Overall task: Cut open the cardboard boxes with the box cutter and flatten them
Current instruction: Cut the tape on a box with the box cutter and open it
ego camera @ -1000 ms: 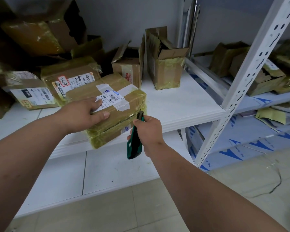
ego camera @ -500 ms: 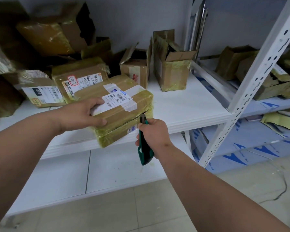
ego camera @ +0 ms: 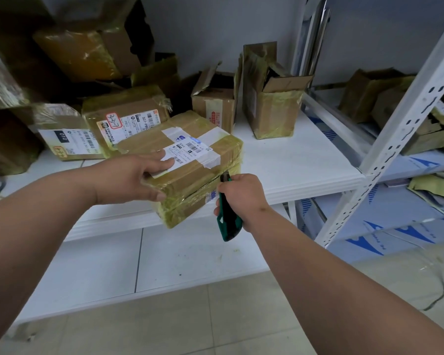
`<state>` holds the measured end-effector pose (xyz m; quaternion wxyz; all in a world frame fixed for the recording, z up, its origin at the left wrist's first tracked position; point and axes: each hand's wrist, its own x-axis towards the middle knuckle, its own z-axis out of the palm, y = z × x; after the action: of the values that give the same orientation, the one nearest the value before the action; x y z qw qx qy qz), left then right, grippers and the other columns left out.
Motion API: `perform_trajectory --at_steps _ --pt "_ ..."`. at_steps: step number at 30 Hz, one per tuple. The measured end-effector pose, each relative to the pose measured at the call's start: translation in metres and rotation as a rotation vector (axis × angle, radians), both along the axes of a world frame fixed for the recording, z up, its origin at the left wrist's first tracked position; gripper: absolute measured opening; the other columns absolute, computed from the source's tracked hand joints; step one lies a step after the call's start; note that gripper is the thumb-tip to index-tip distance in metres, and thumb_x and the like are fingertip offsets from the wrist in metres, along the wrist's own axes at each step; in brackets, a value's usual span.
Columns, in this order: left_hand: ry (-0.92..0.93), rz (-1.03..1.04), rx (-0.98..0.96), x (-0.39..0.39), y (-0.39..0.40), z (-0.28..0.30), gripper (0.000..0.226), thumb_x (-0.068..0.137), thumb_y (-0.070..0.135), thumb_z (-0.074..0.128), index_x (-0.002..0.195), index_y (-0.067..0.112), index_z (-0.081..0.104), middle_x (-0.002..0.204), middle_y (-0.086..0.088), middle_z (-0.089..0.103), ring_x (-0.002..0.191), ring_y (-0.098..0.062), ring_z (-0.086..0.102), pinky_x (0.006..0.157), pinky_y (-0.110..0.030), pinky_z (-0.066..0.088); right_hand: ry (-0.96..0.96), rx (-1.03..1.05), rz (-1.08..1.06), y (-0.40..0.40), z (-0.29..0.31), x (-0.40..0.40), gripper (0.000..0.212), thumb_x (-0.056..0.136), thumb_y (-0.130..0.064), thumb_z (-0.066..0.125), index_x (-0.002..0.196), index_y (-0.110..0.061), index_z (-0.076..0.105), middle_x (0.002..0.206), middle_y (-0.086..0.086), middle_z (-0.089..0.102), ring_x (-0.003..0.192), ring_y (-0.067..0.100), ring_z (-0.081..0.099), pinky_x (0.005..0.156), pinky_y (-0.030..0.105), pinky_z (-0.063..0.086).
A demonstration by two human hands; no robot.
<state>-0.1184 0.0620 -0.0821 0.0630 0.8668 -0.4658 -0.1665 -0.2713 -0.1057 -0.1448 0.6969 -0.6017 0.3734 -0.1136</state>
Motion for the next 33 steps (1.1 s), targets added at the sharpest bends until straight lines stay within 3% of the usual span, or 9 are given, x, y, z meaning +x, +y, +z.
perform_trajectory --at_steps 8,13,17,19,21,25,28,33 --pt "-0.023 0.017 -0.087 -0.001 -0.001 -0.009 0.075 0.080 0.041 0.074 0.143 0.048 0.035 0.158 0.019 0.020 0.145 -0.007 0.022 0.113 -0.024 0.019 -0.053 0.041 0.032 0.019 -0.009 -0.005 0.012 0.089 0.004 0.052 0.097 0.008 0.060 0.062 0.016 0.054 0.037 0.025 0.055 0.047 0.030 0.049" --pt "-0.146 0.067 -0.063 -0.020 -0.023 -0.010 0.076 0.075 0.068 0.058 0.144 0.056 0.029 0.157 0.024 0.020 0.145 -0.009 0.026 0.114 -0.035 0.030 -0.074 0.107 0.132 0.021 -0.004 -0.019 0.004 0.092 0.001 0.057 0.095 0.003 0.059 0.064 0.017 0.057 0.039 0.024 0.056 0.043 0.025 0.048" --pt "-0.311 0.163 0.000 -0.038 -0.055 -0.014 0.080 0.076 0.079 0.050 0.147 0.050 0.027 0.152 0.015 0.039 0.135 -0.019 0.042 0.094 -0.034 0.044 -0.018 0.041 0.142 -0.015 0.003 -0.027 0.012 0.095 -0.005 0.059 0.105 0.000 0.059 0.065 0.017 0.061 0.041 0.023 0.058 0.042 0.022 0.046" --pt "-0.300 0.130 0.052 -0.039 -0.067 -0.010 0.085 0.074 0.082 0.047 0.149 0.048 0.024 0.151 0.013 0.041 0.133 -0.022 0.044 0.093 -0.033 0.044 0.019 -0.005 0.154 -0.032 0.005 -0.029 0.018 0.096 -0.008 0.060 0.113 -0.002 0.058 0.065 0.016 0.063 0.042 0.022 0.060 0.041 0.021 0.046" --pt "-0.236 0.017 0.137 -0.031 -0.073 0.001 0.089 0.073 0.081 0.048 0.150 0.049 0.018 0.156 0.017 0.031 0.139 -0.019 0.037 0.103 -0.034 0.037 0.039 -0.045 0.175 -0.045 0.007 -0.029 0.022 0.096 -0.008 0.060 0.118 -0.003 0.057 0.066 0.015 0.064 0.043 0.022 0.061 0.042 0.022 0.048" --pt "-0.280 -0.074 0.165 -0.014 -0.070 0.006 0.067 0.088 0.063 0.052 0.147 0.055 0.020 0.157 0.024 0.020 0.147 -0.015 0.021 0.116 -0.039 0.019 0.034 -0.045 0.224 -0.052 0.007 -0.030 0.024 0.098 -0.009 0.059 0.120 -0.003 0.058 0.068 0.015 0.062 0.043 0.021 0.060 0.044 0.022 0.050" --pt "-0.159 -0.060 0.009 -0.010 -0.067 -0.010 0.061 0.091 0.056 0.053 0.144 0.057 0.024 0.156 0.025 0.020 0.145 -0.012 0.025 0.118 -0.039 0.023 0.008 -0.023 0.218 -0.048 0.001 -0.036 0.022 0.098 -0.010 0.058 0.119 -0.004 0.059 0.065 0.014 0.061 0.043 0.021 0.060 0.044 0.022 0.049" --pt "-0.172 -0.053 -0.061 -0.009 -0.069 -0.015 0.058 0.092 0.051 0.052 0.145 0.054 0.027 0.157 0.022 0.024 0.142 -0.012 0.031 0.116 -0.035 0.026 -0.035 0.029 0.240 -0.034 -0.011 -0.047 0.020 0.098 -0.011 0.057 0.117 -0.006 0.063 0.062 0.011 0.061 0.045 0.023 0.059 0.047 0.024 0.049"
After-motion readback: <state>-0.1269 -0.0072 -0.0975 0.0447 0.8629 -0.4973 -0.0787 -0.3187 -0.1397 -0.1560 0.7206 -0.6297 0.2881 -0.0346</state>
